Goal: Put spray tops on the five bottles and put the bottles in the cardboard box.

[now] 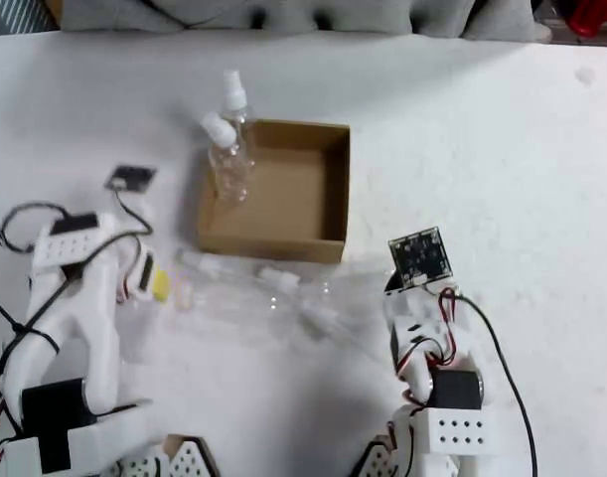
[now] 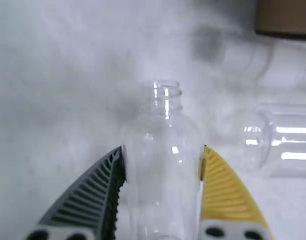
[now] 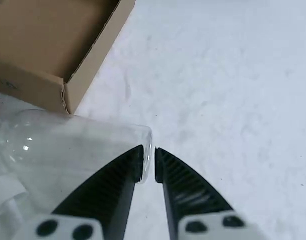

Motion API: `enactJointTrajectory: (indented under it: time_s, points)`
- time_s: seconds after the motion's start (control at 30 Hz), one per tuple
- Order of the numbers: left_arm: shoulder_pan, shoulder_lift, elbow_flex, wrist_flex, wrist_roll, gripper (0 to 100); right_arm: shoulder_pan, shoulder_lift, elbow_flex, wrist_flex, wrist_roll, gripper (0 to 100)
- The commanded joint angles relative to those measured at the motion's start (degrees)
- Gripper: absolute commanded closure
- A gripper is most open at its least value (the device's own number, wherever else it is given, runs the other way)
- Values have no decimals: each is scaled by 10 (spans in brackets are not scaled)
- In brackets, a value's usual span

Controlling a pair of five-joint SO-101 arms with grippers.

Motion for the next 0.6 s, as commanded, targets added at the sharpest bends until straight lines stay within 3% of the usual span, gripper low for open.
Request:
enactJointTrajectory:
  time_s: [0.0, 0.27, 0.4, 0.57]
  points:
    - [7, -17, -129, 69, 45, 980, 8, -7, -5, -12, 6, 982]
    - [2, -14, -157, 55, 214, 980, 8, -7, -15, -12, 6, 981]
    - [-29, -17, -108, -26, 244, 980, 3, -5, -64, 22, 7, 981]
    - [-97, -17, -65, -117, 274, 980, -40, -1, -178, 159, 48, 981]
